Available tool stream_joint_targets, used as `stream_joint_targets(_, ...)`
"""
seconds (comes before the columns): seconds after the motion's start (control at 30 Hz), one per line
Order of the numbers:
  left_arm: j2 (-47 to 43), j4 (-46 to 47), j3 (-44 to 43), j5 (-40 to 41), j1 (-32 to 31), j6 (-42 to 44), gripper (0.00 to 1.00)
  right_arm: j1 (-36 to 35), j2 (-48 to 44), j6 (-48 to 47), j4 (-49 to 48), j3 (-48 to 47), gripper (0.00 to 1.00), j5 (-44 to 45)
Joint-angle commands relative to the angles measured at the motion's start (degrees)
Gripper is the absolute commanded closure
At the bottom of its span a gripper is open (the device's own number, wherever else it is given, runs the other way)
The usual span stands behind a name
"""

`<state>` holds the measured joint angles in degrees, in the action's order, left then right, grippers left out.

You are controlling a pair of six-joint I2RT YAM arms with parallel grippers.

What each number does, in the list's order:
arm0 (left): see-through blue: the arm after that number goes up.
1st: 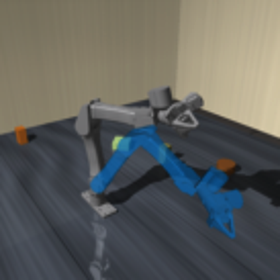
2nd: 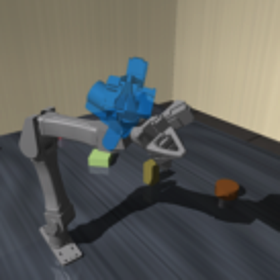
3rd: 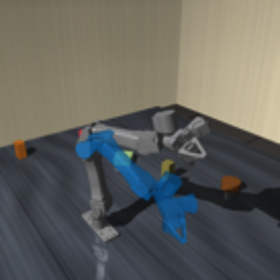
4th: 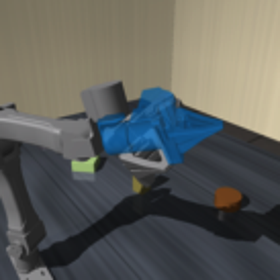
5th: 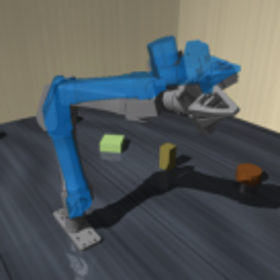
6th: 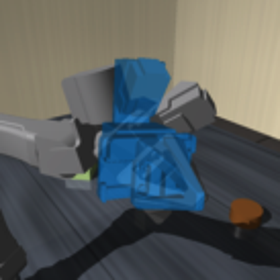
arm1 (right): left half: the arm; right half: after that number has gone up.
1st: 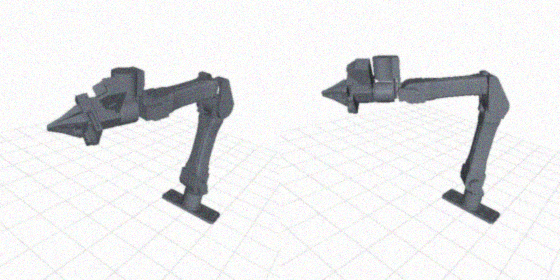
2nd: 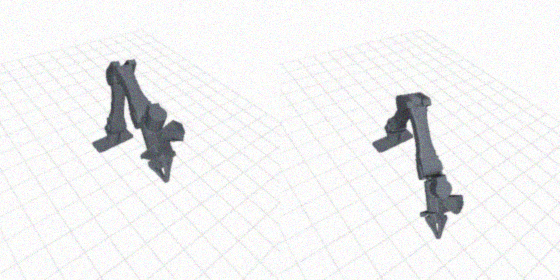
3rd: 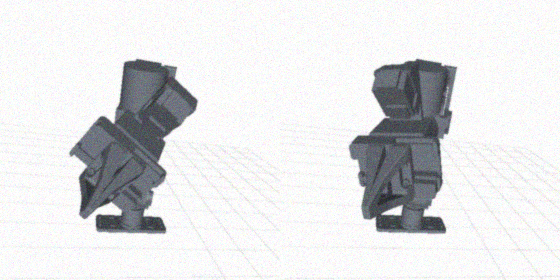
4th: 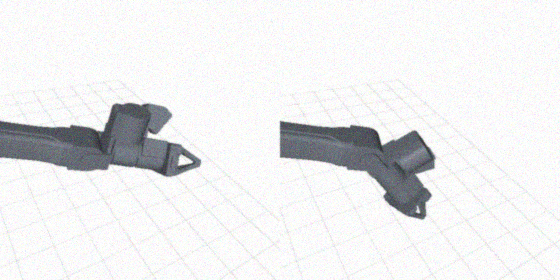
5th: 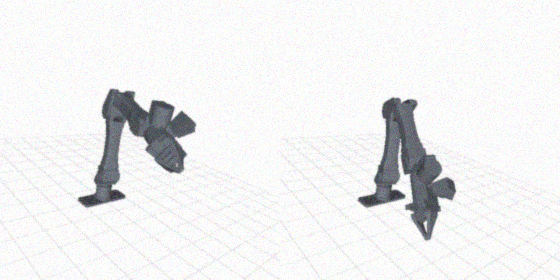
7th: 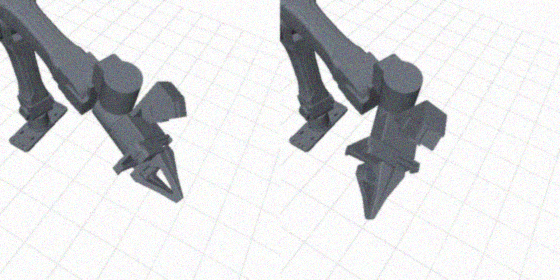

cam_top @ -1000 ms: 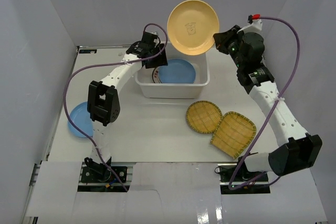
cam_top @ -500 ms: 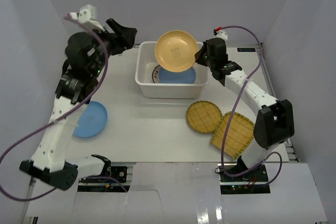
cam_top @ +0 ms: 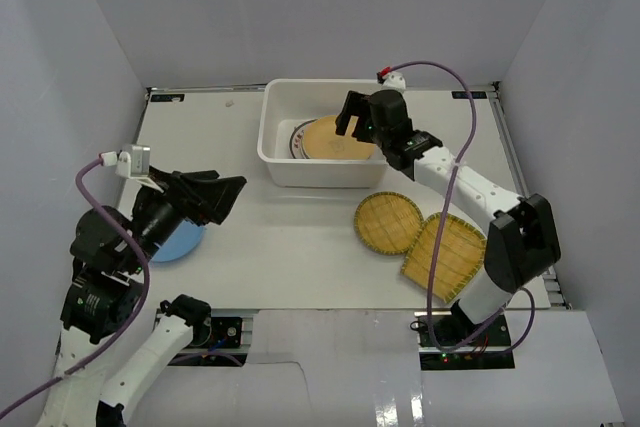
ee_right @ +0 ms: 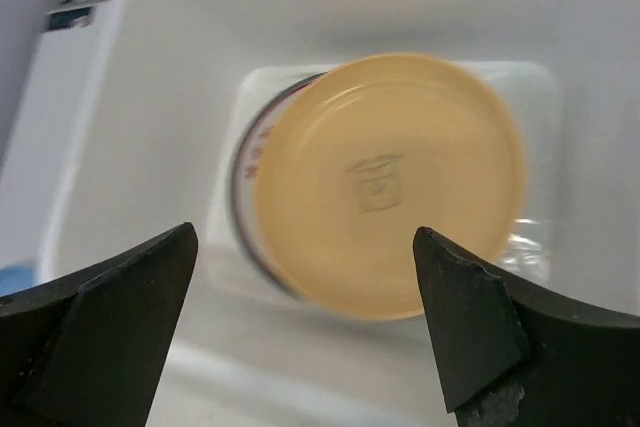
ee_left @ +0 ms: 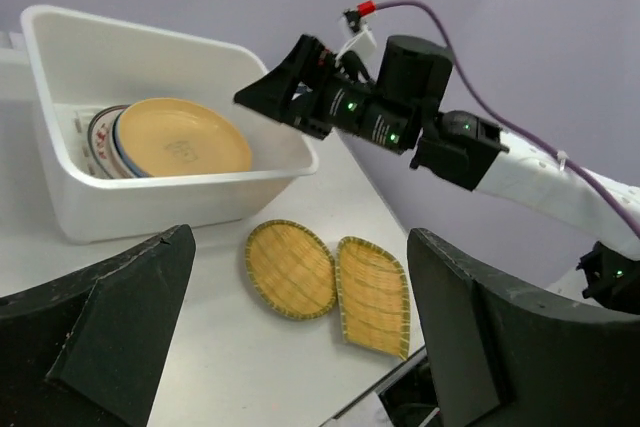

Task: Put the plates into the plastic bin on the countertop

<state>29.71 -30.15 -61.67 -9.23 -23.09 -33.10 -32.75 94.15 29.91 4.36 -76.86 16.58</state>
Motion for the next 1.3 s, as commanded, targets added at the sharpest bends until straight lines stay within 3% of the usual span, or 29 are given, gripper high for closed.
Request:
stream_joint_targets(0.0, -0.63, -1.49, -4.41, -5.17, 0.06, -1.44, 0.02, -11.78, -7.48, -2.49, -9.00, 4.94, 0.05, 0.20)
stream_joint_targets(0.03, -0.36, -1.49, -5.64, -6.57, 0.06, -1.35, 0.02, -17.12, -7.40, -1.10, -10.32, 7.92, 0.05, 0.21)
stream_joint_targets(0.13, 1.13, -1.14, -10.04, -9.04, 0.06, -1.26, 0.02, -24.01, -3.64, 4.25, -17.18, 11.20, 0.05, -0.84)
stream_joint_targets(0.2, 2.27, -1.22, -12.84, -10.53, -0.02, -1.00, 0.02, -29.63, 3.29, 5.77, -19.29, 9.55, 0.05, -0.67)
stream_joint_targets(0.43, 2.37, -1.05, -15.50, -14.76, 0.06, 0.14, 0.02, -38.87, 32.62, 7.27, -8.86, -18.64, 0.04, 2.58)
stream_joint_targets(0.47, 2.19, -1.22, -15.67, -15.11, 0.06, 0.14, 0.02, -39.05, 35.03, 8.05, -7.28, -25.55, 0.04, 2.76)
stream_joint_targets(0.7, 0.78, -1.66, -12.61, -18.80, 0.24, -0.91, 0.02, -38.44, 51.65, 9.99, 4.93, -48.34, 0.05, 4.06)
stream_joint_targets(0.73, 0.70, -1.66, -12.16, -19.06, 0.15, -1.00, 0.02, -38.26, 52.53, 9.99, 4.78, -48.30, 0.06, 3.90)
stream_joint_targets(0.83, 0.34, -1.23, -10.93, -19.15, 0.15, -0.74, 0.02, -37.39, 53.50, 11.39, 2.59, -45.84, 0.16, 1.18)
stream_joint_targets(1.0, 0.26, -1.49, -10.93, -17.40, 0.24, 0.93, 0.02, -36.59, 54.40, 14.73, 2.59, -44.17, 0.67, -1.02)
stream_joint_targets(1.03, 0.00, -1.58, -10.67, -16.96, 0.24, 1.20, 0.02, -36.68, 53.17, 14.91, 1.54, -40.16, 0.78, -0.93)
stream_joint_targets(1.17, 0.17, -2.63, -9.70, -15.20, 0.24, 2.43, 0.02, -36.94, 42.28, 14.13, -14.50, -23.46, 0.92, 0.55)
stream_joint_targets(1.27, 0.78, -3.68, -10.57, -13.71, 0.15, 3.30, 0.02, -37.38, 32.09, 11.41, -19.55, -13.25, 0.92, 4.76)
